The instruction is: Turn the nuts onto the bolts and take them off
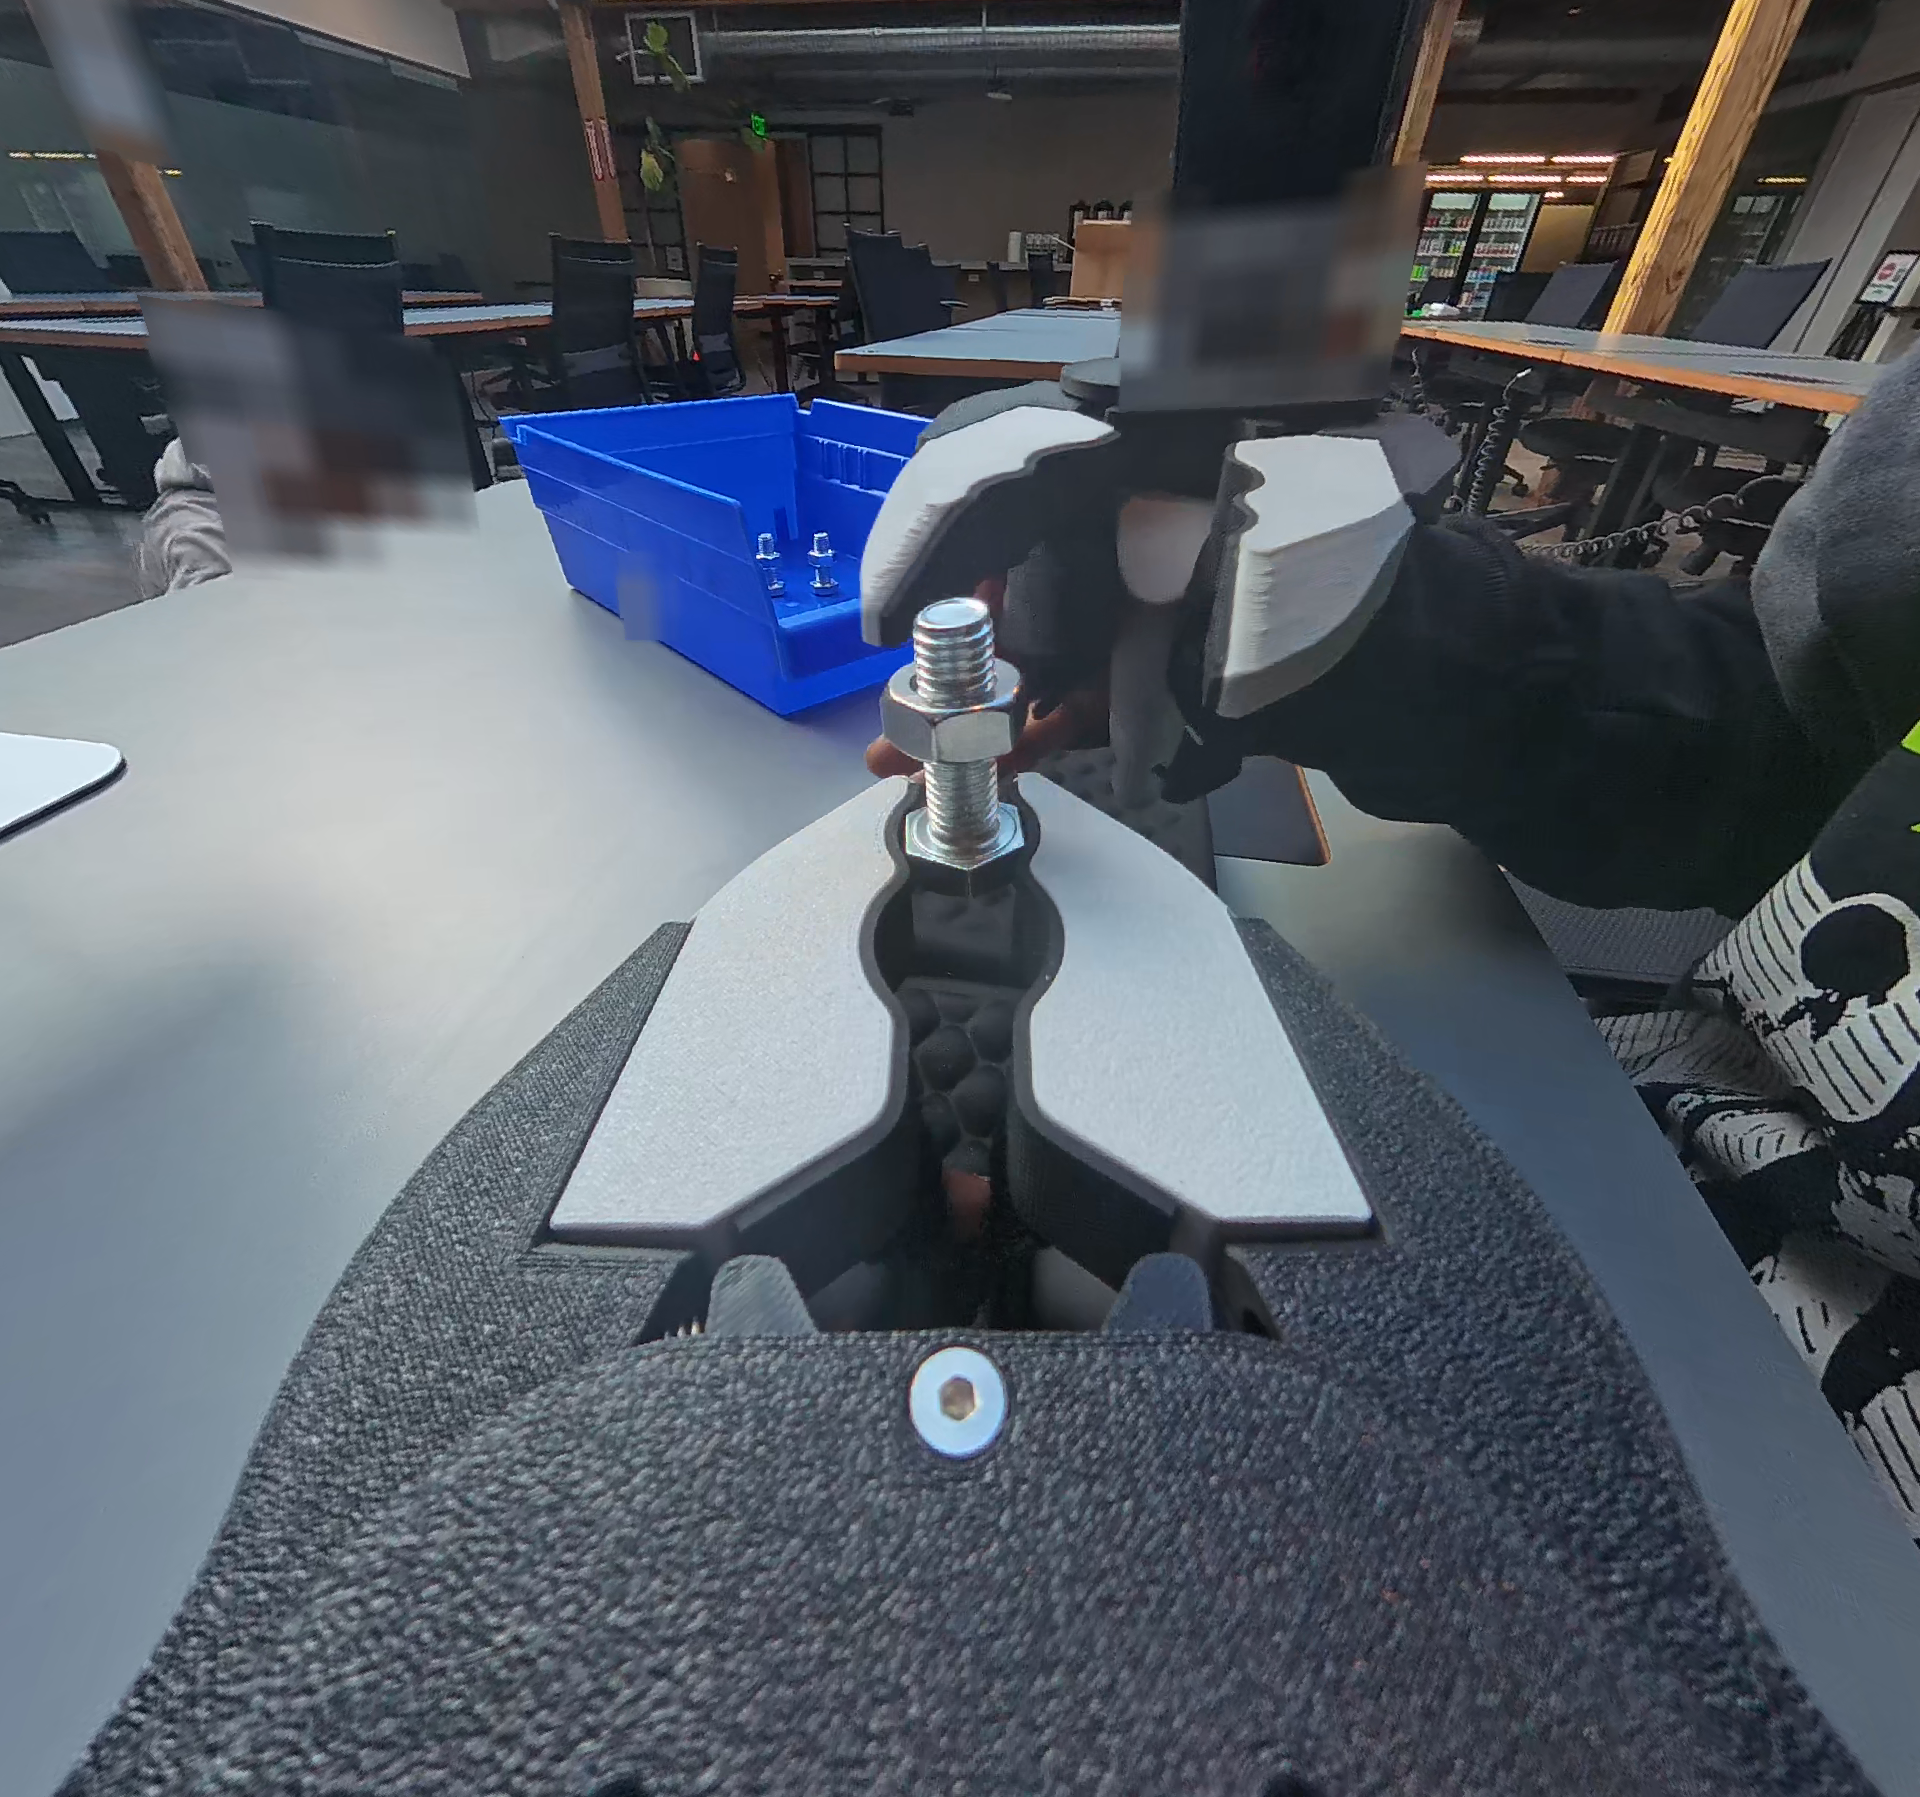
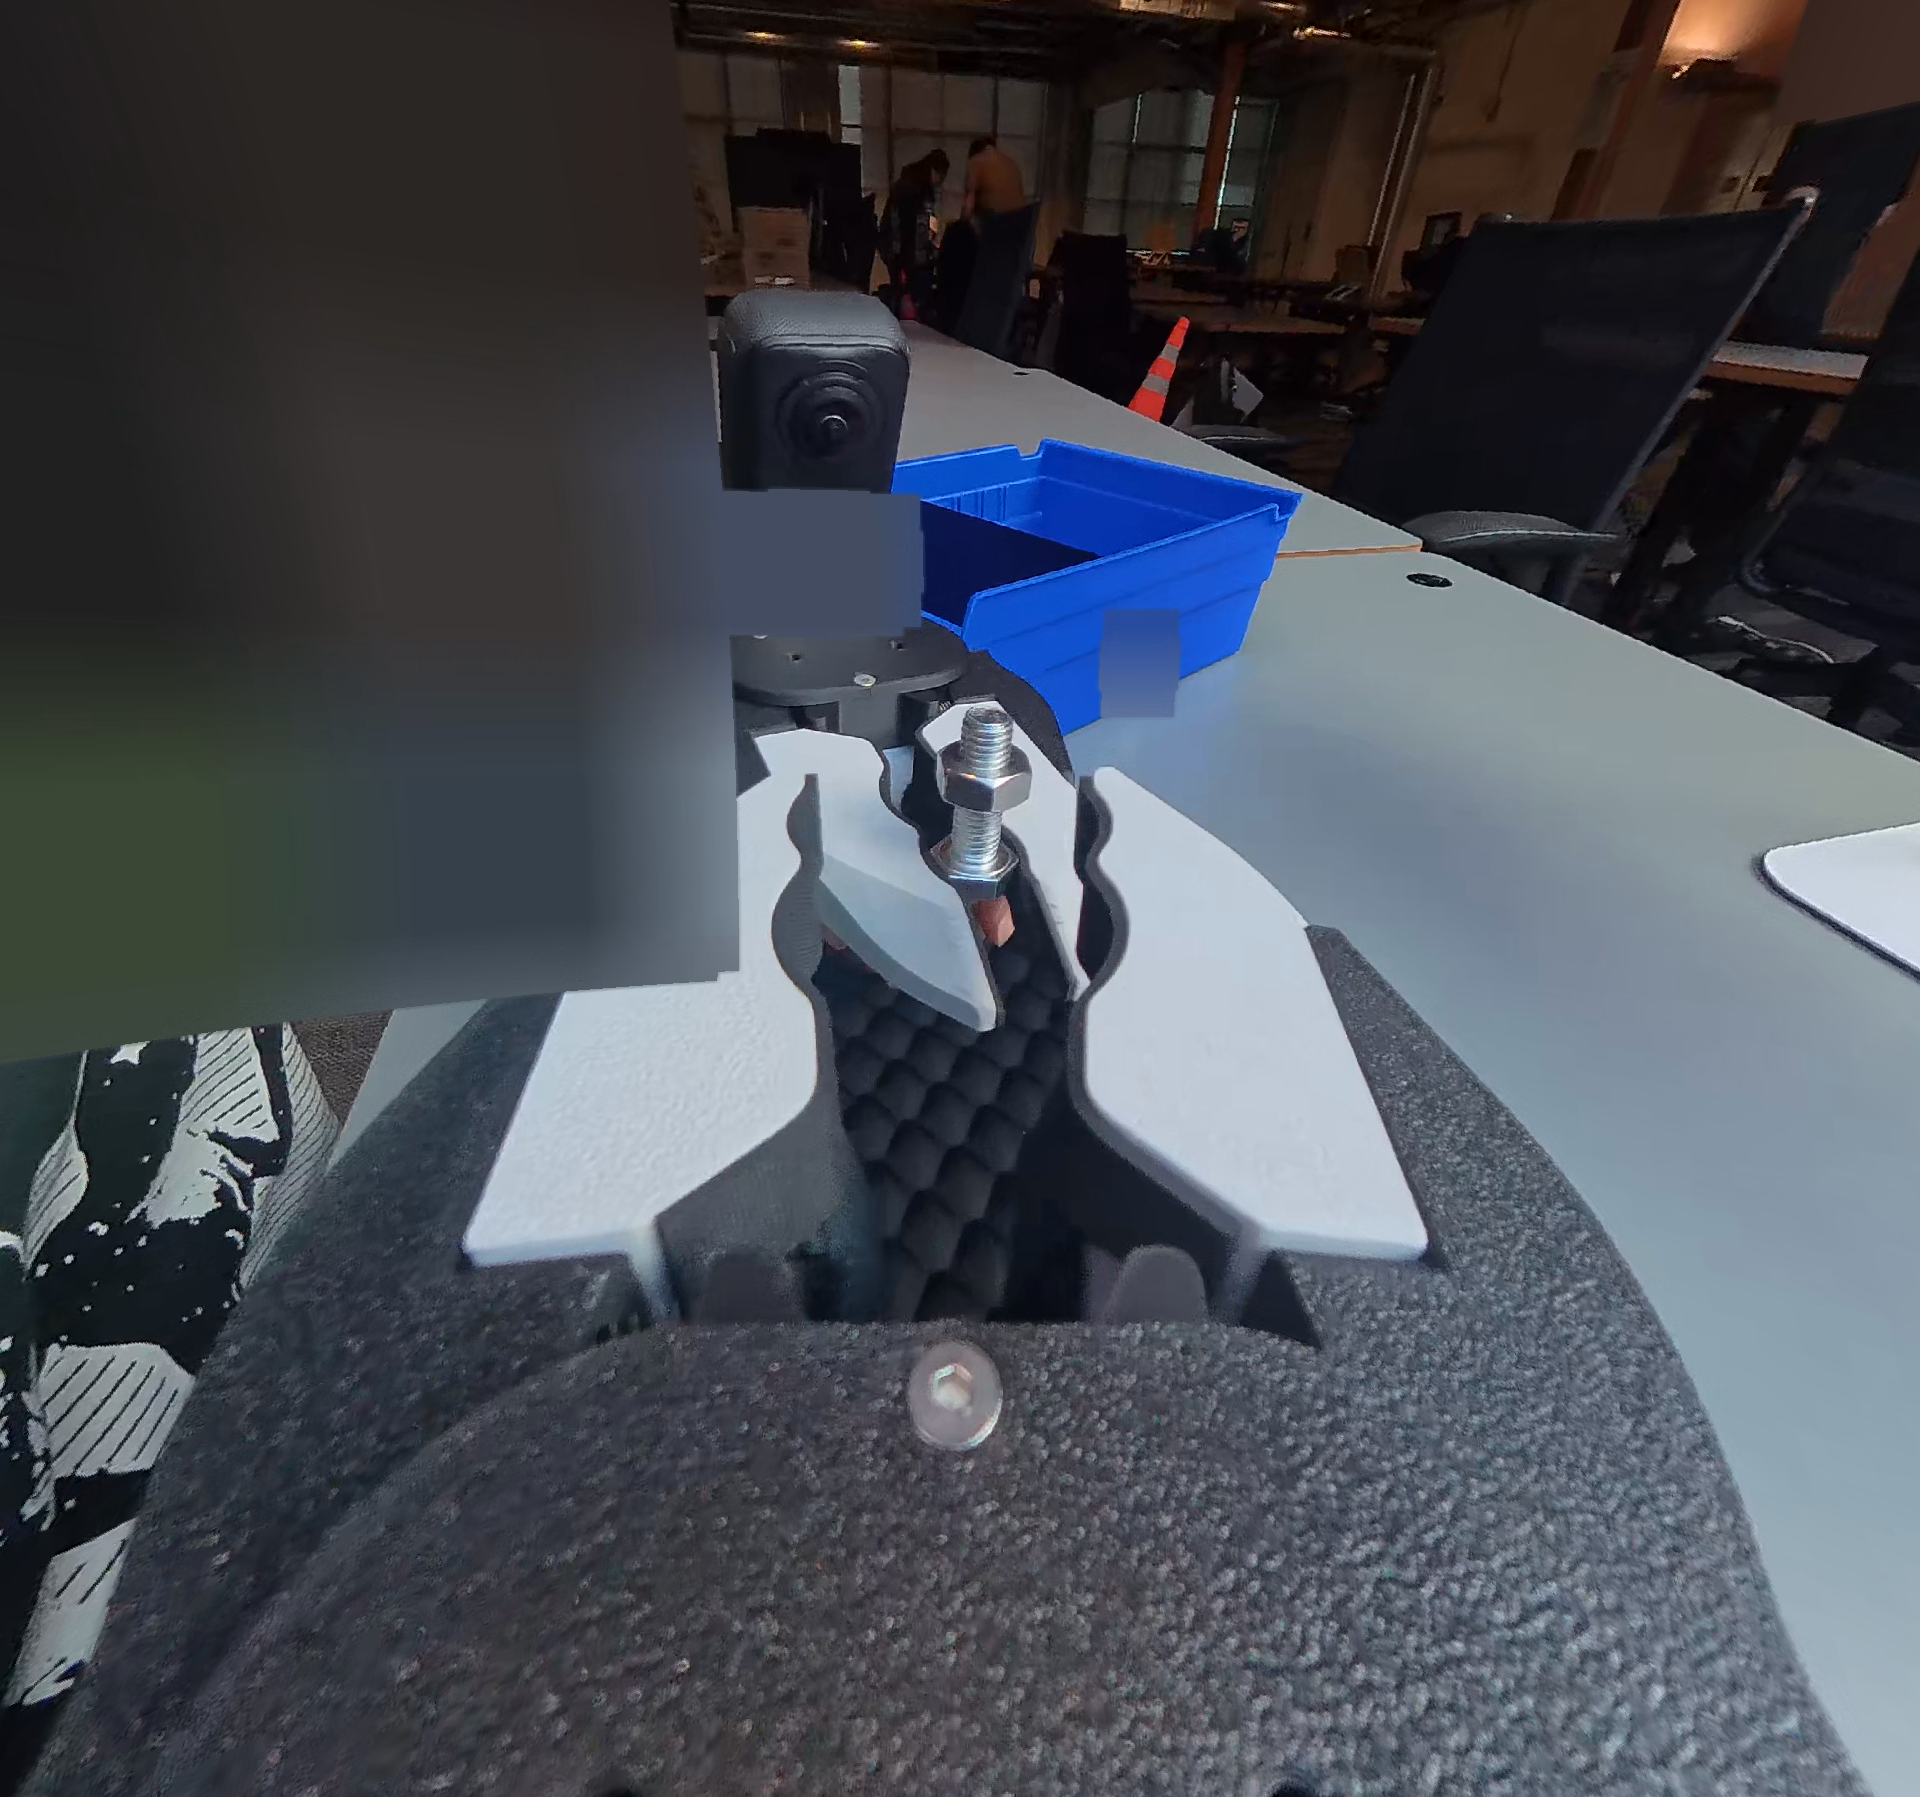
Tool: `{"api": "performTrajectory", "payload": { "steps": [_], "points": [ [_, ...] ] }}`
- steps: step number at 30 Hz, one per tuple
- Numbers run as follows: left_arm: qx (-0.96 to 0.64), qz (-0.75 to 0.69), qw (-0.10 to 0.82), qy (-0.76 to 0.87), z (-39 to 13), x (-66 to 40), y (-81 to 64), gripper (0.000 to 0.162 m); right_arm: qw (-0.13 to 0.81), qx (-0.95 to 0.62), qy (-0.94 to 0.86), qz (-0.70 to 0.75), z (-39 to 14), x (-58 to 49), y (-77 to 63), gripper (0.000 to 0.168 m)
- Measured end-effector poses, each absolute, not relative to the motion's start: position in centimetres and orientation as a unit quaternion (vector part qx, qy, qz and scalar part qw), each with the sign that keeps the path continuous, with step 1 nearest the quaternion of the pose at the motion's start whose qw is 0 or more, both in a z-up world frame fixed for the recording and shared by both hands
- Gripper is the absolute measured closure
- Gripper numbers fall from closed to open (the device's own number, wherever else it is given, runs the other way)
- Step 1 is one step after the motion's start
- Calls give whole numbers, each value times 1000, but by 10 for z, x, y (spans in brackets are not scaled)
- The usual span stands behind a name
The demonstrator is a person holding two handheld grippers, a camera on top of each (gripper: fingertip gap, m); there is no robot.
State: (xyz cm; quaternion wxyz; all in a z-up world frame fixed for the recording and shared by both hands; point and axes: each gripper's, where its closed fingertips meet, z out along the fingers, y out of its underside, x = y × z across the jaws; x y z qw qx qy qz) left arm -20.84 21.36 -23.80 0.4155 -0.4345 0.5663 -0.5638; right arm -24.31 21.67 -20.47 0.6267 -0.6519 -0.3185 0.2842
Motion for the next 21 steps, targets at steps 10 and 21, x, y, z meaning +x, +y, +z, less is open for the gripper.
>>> {"api": "performTrajectory", "payload": {
  "steps": [10, 21],
  "points": [
    [-432, -564, 413, 569, -238, -208, 212, 148, 619, -636, -341, 310, -205, -269, 231, 104],
    [-434, -565, 414, 566, -238, -209, 213, 148, 611, -638, -355, 306, -209, -274, 225, 108]
  ]
}}
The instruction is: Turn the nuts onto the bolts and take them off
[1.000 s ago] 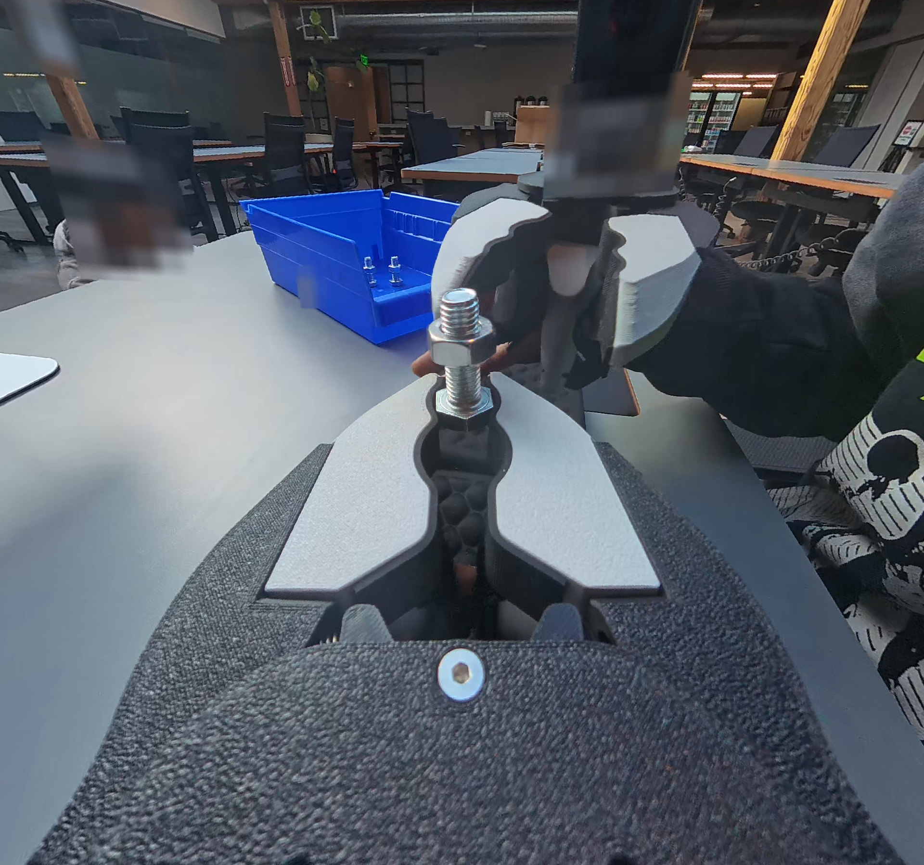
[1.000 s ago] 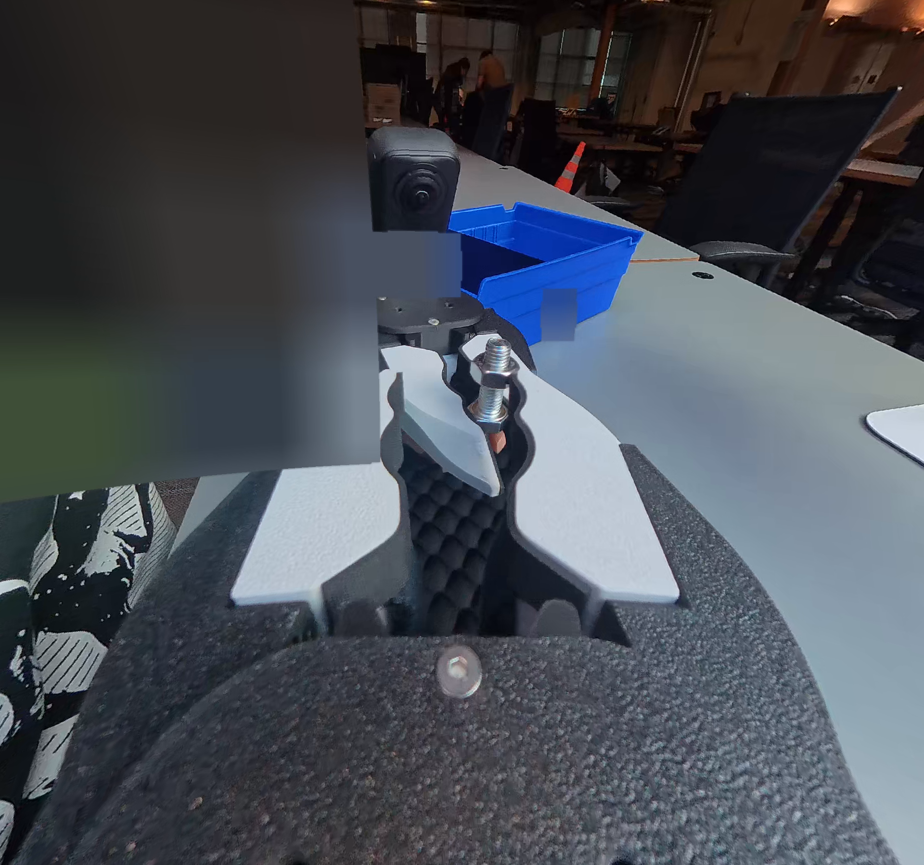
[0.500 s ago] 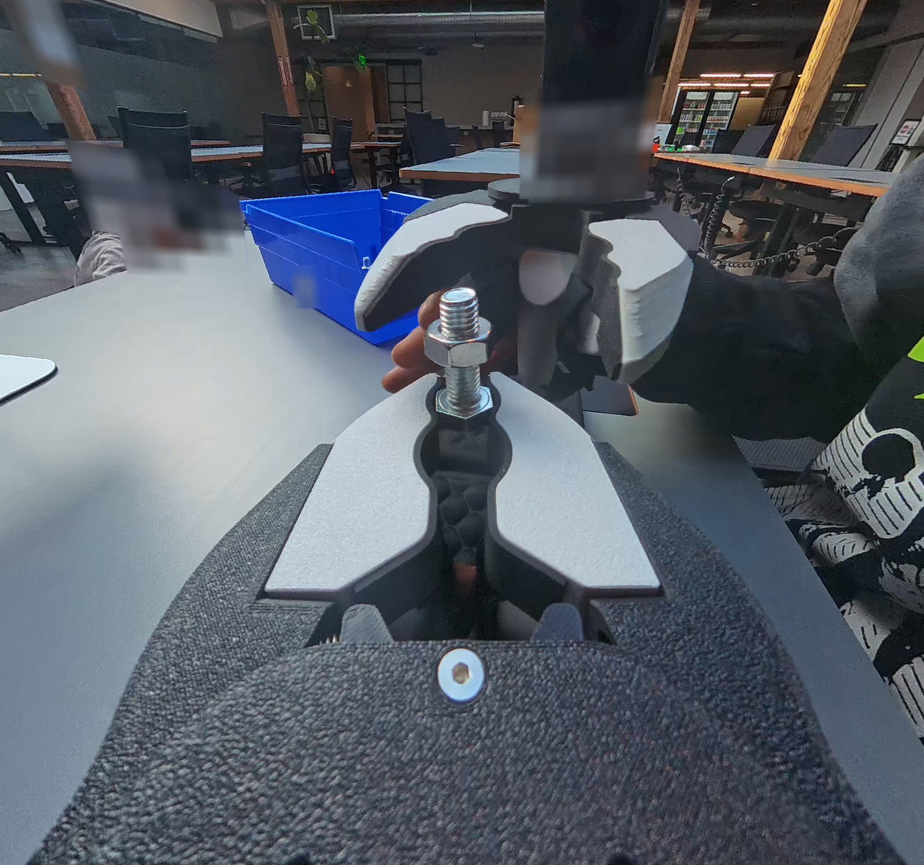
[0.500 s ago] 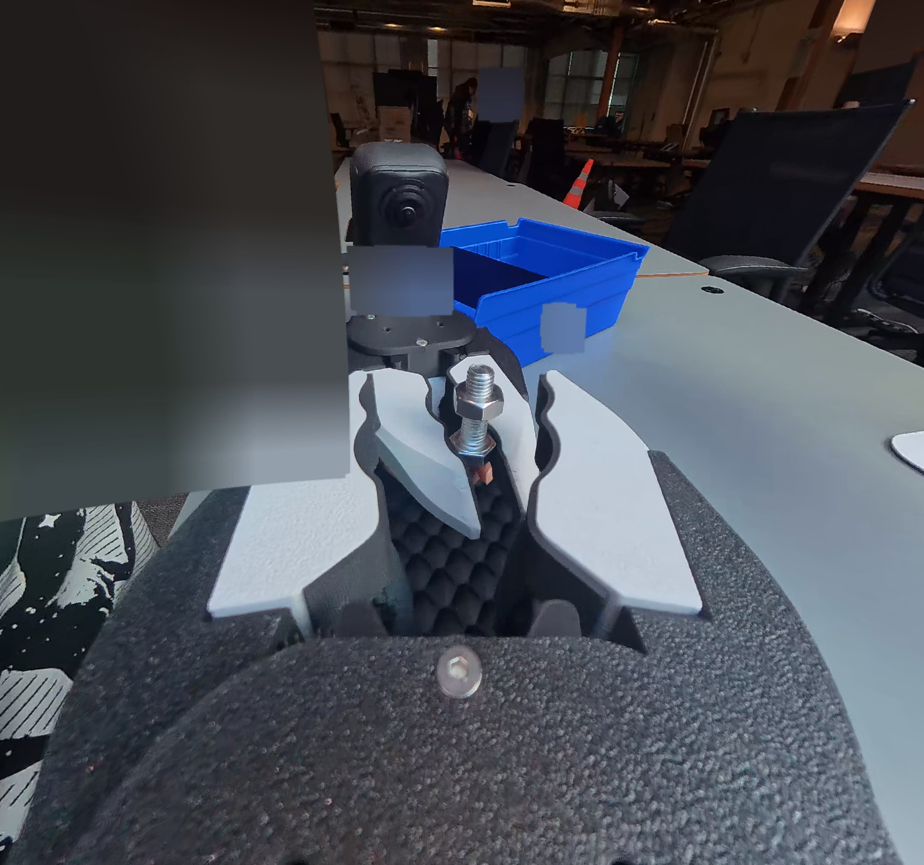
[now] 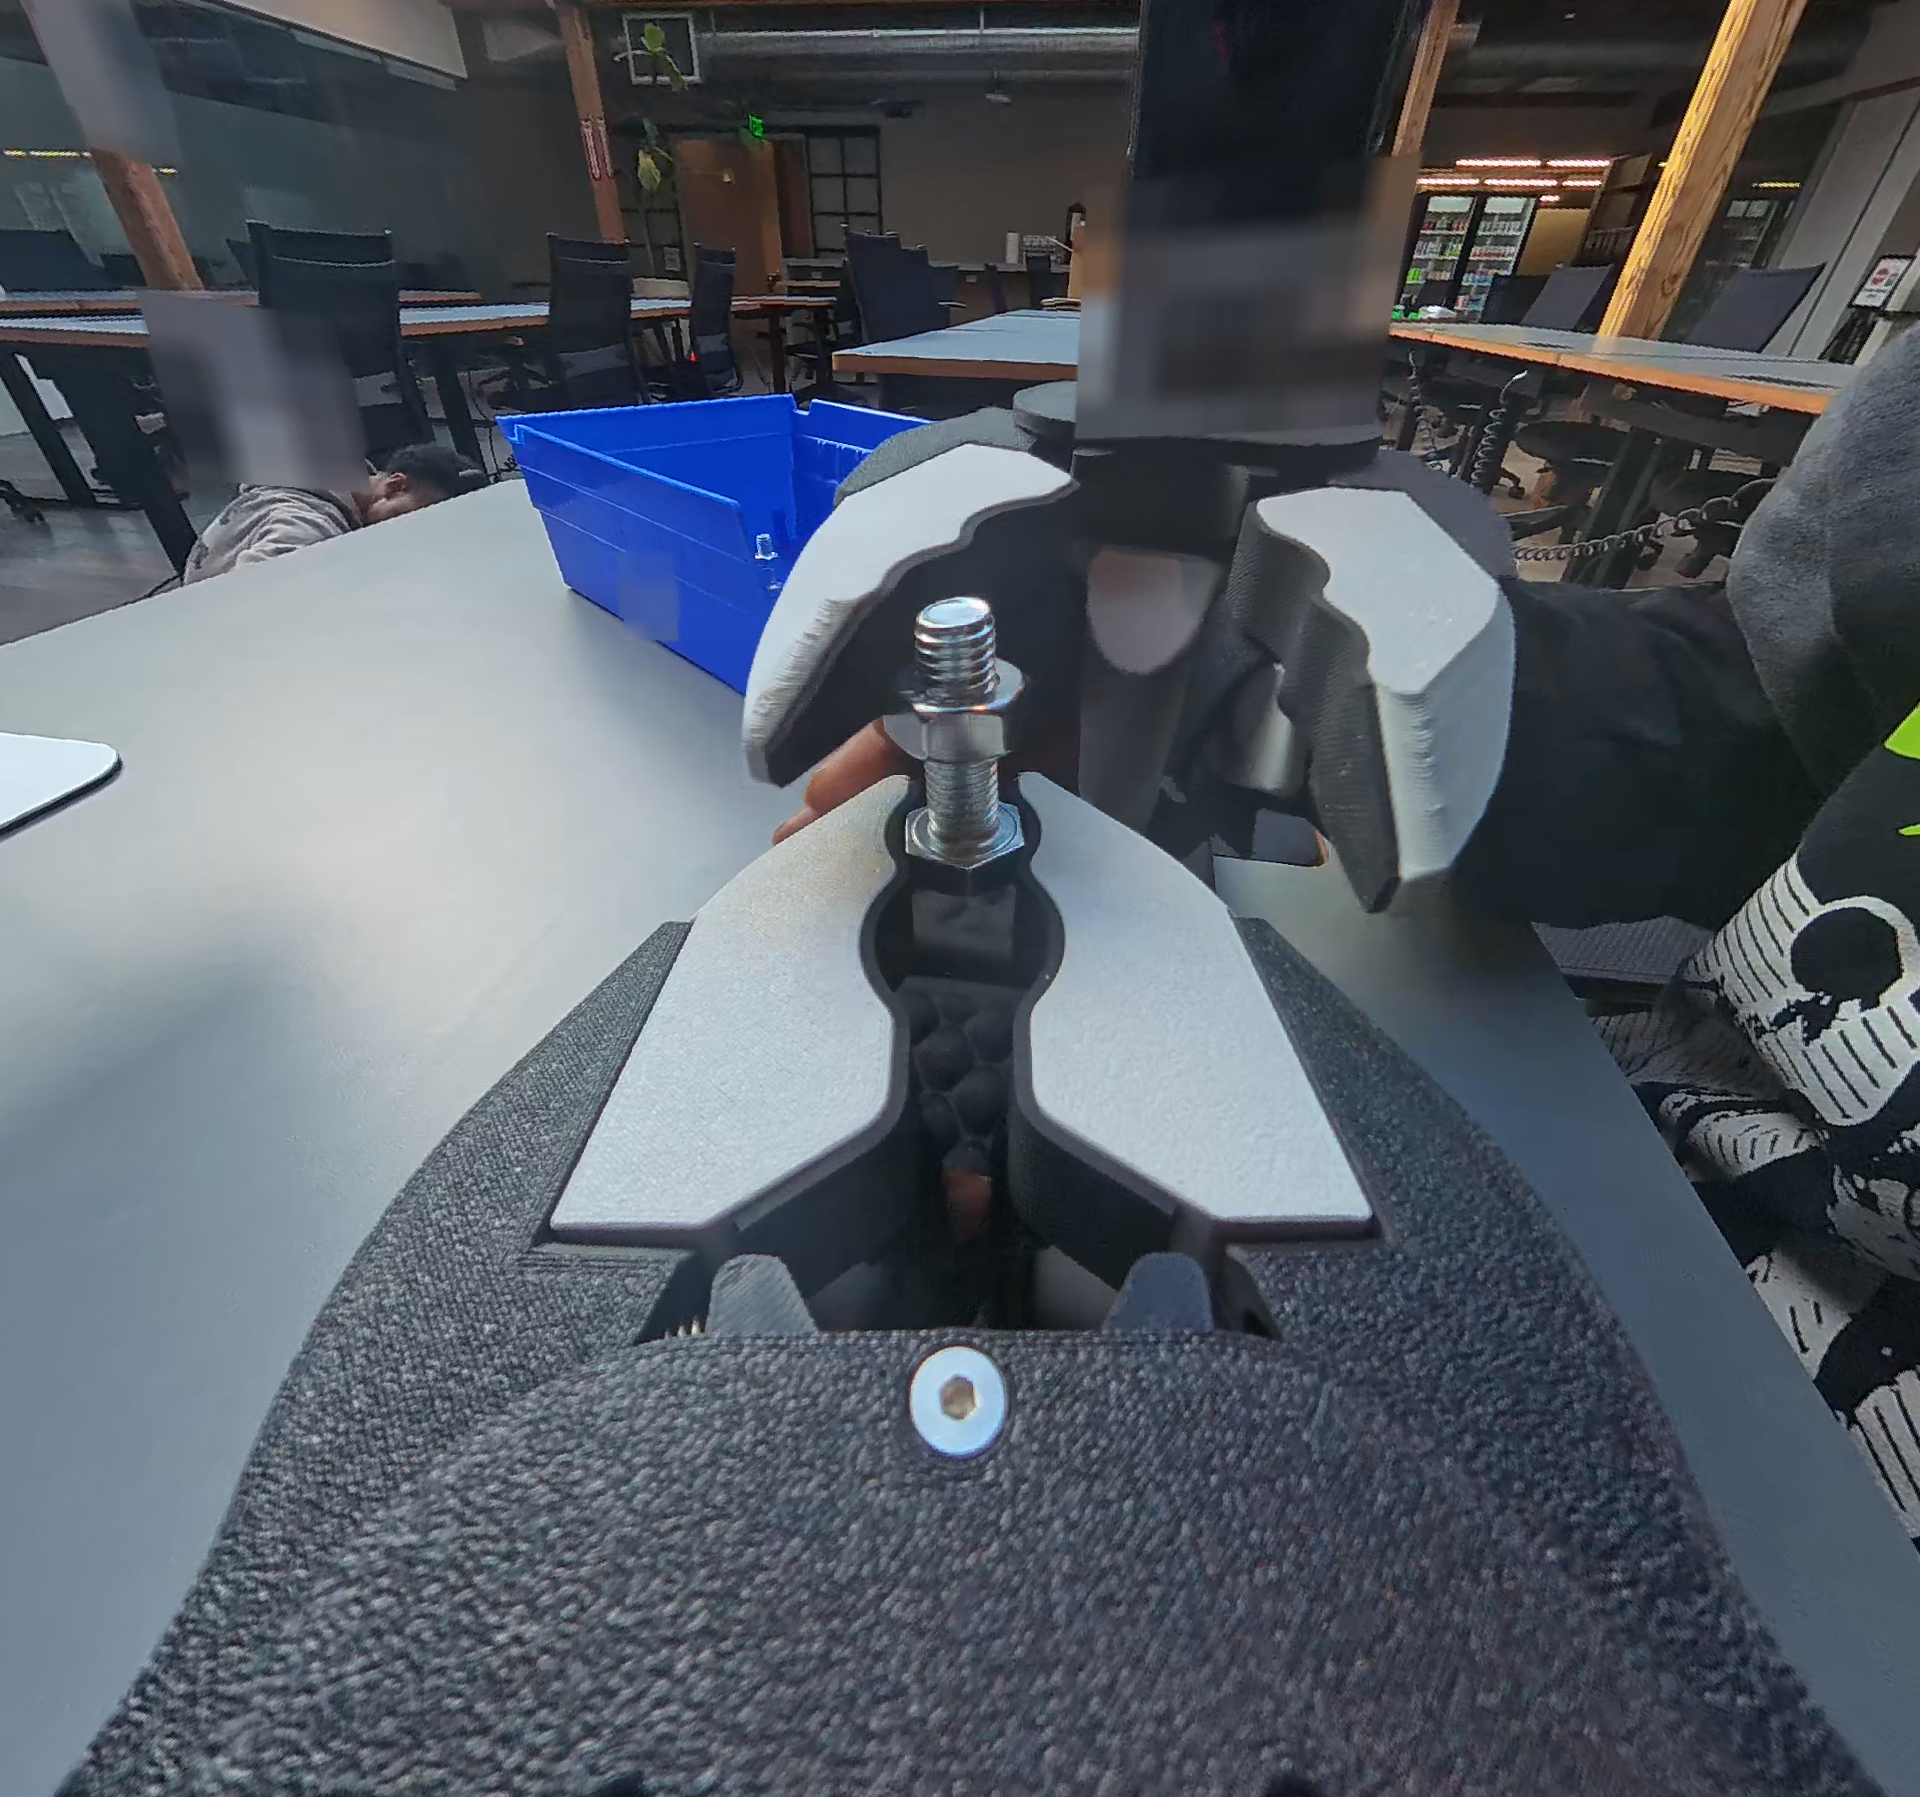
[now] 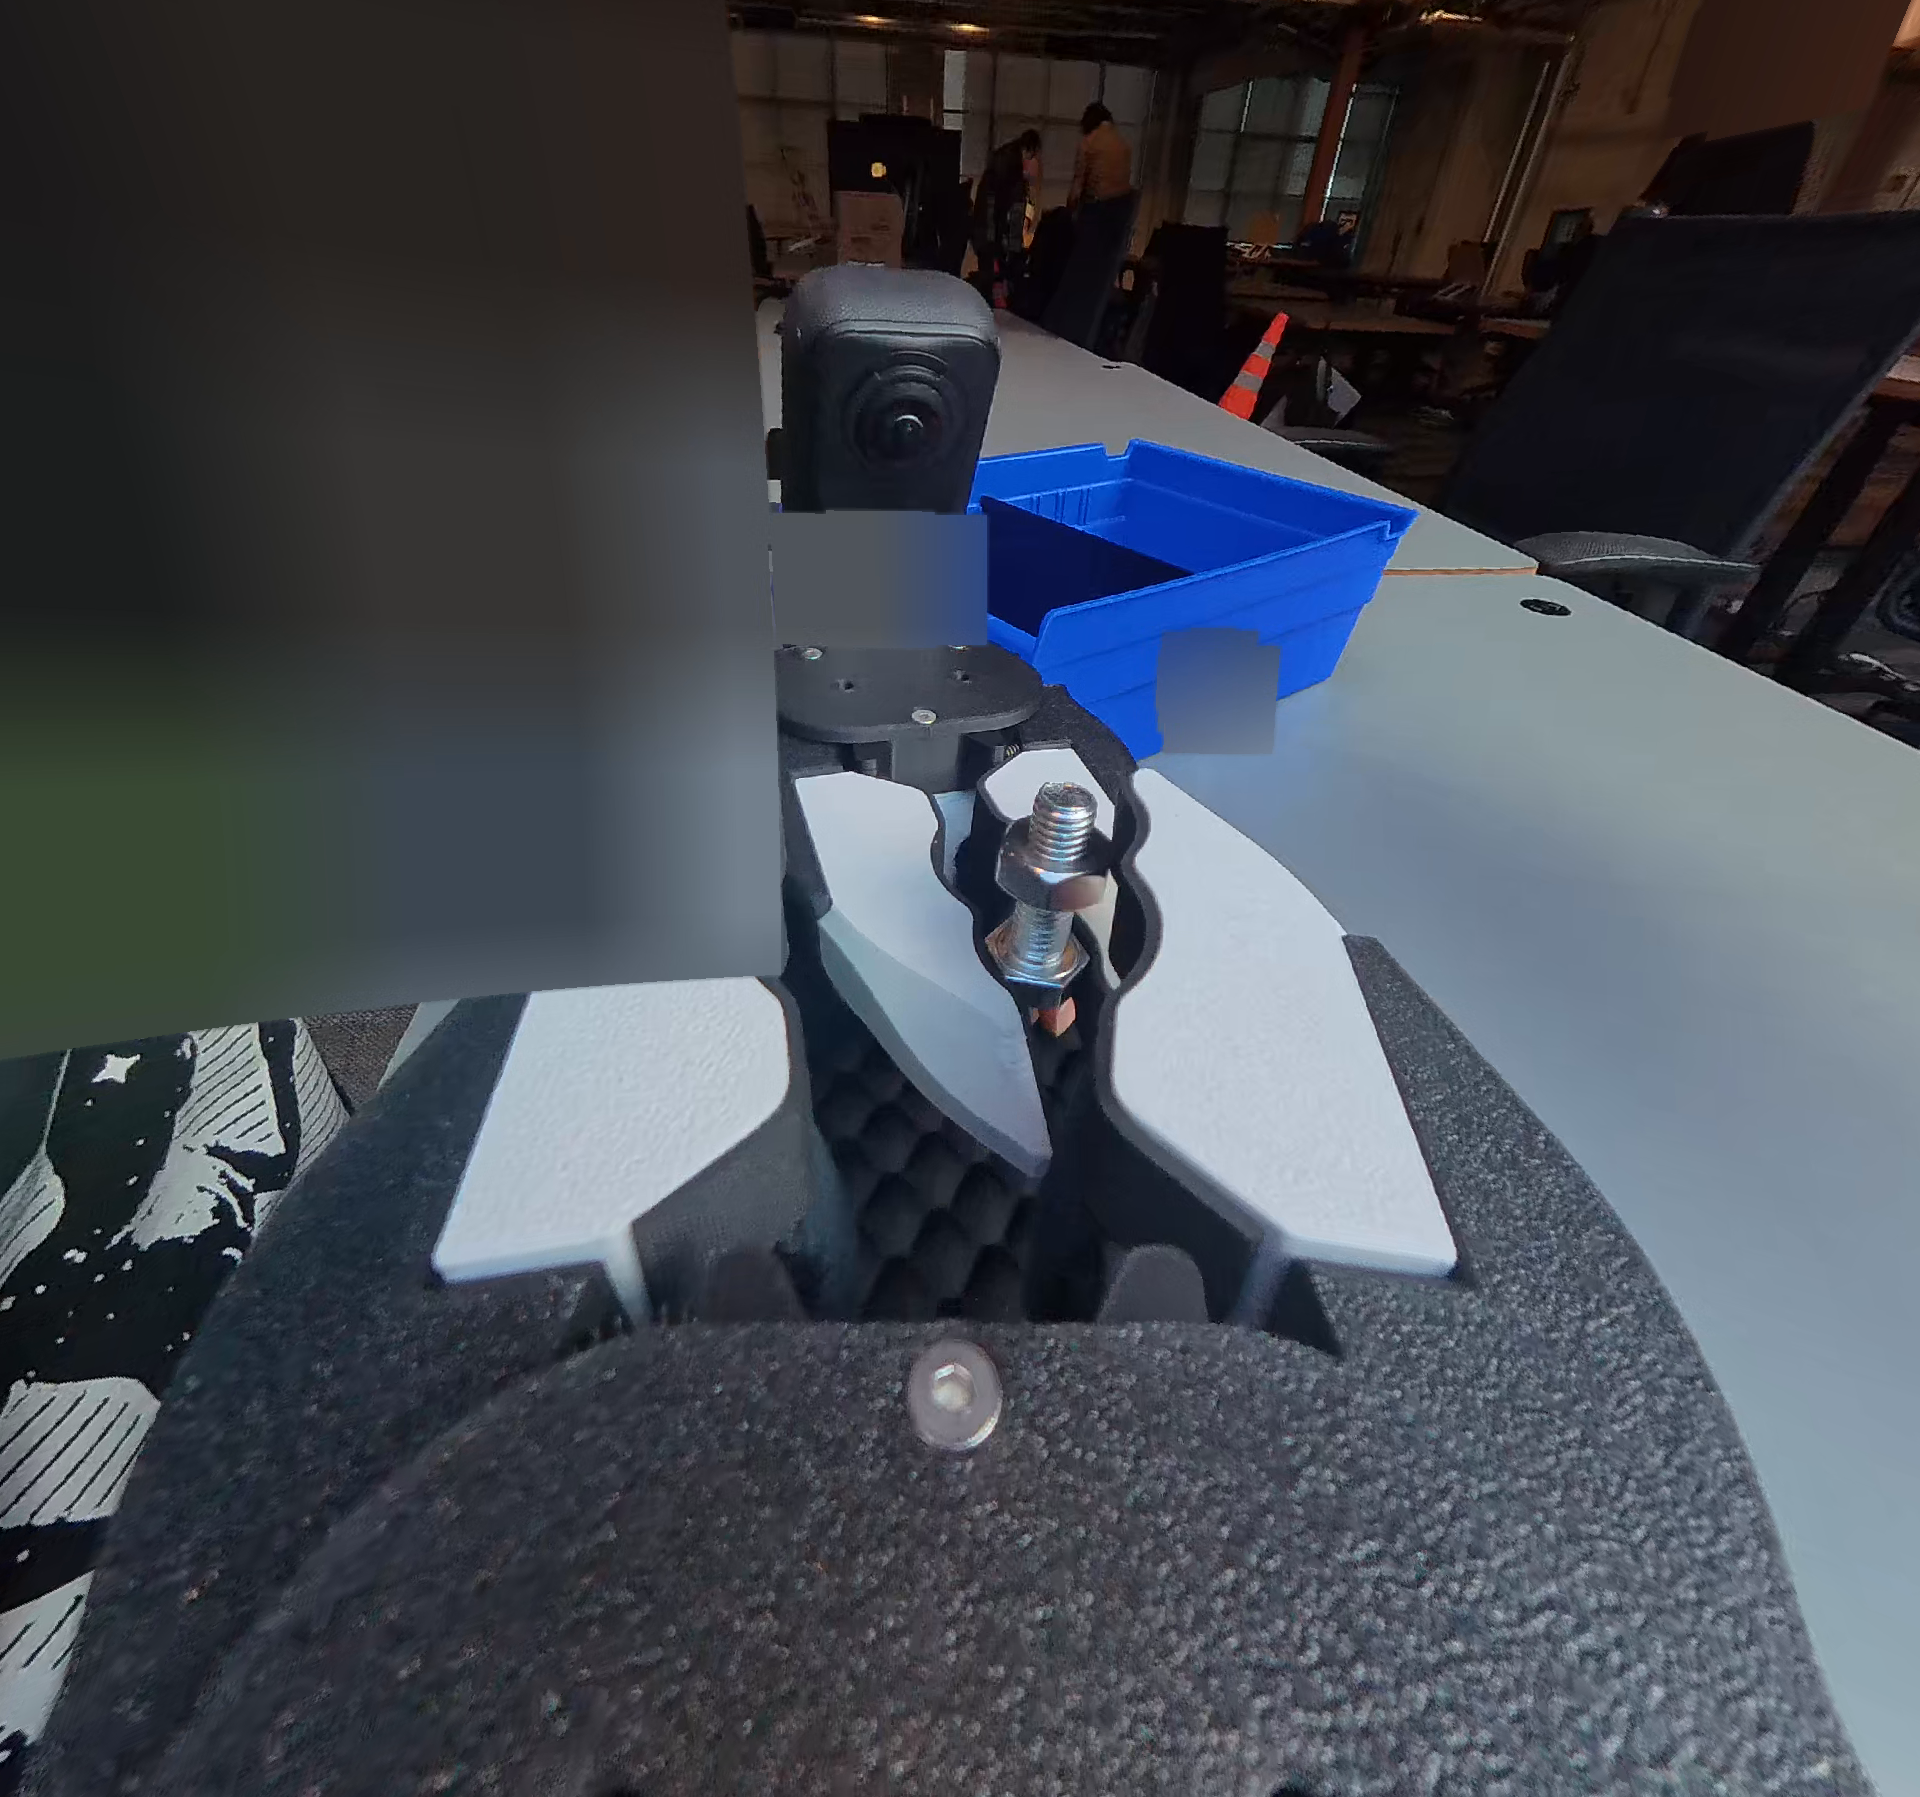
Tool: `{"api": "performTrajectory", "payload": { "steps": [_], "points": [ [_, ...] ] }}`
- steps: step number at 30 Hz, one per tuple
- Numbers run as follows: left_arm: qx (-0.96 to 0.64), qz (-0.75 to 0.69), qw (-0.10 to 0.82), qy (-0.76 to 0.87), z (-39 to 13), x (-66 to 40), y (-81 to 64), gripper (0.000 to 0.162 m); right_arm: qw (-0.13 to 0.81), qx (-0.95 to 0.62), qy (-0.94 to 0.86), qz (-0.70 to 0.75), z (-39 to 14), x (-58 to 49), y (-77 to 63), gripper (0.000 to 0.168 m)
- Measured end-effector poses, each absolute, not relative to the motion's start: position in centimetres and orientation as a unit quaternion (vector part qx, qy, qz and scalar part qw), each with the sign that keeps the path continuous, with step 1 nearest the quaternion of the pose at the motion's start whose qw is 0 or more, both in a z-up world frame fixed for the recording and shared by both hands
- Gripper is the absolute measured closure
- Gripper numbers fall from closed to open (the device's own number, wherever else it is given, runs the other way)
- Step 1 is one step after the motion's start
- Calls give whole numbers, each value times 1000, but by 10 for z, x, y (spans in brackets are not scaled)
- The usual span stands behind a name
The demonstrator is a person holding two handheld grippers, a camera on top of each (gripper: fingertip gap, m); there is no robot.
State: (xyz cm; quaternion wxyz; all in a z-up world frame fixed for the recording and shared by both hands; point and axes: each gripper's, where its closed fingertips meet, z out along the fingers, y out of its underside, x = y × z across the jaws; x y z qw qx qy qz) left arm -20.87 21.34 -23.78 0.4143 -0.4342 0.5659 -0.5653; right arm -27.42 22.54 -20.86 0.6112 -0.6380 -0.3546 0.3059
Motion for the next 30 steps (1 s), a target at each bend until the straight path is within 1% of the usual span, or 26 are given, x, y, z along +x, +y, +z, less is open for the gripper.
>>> {"api": "performTrajectory", "payload": {
  "steps": [5, 9, 11, 13, 14, 19, 22, 27, 30],
  "points": [
    [-434, -565, 415, 566, -238, -209, 213, 148, 619, -644, -337, 297, -208, -262, 219, 115],
    [-434, -562, 417, 568, -238, -209, 213, 148, 622, -650, -328, 288, -208, -252, 214, 126],
    [-434, -562, 417, 567, -238, -209, 213, 148, 624, -648, -328, 288, -207, -247, 210, 137],
    [-435, -564, 416, 565, -238, -209, 214, 148, 631, -646, -319, 288, -203, -242, 209, 138],
    [-434, -564, 416, 565, -238, -209, 213, 148, 635, -645, -313, 288, -202, -240, 210, 137],
    [-433, -562, 416, 569, -238, -209, 213, 148, 634, -646, -306, 295, -204, -245, 223, 116],
    [-433, -563, 416, 568, -238, -209, 213, 148, 626, -645, -321, 300, -208, -257, 229, 109],
    [-433, -562, 415, 570, -239, -209, 213, 148, 615, -640, -341, 308, -210, -272, 234, 106],
    [-434, -563, 415, 568, -238, -209, 213, 148, 611, -641, -349, 307, -211, -276, 233, 108]
  ]
}}
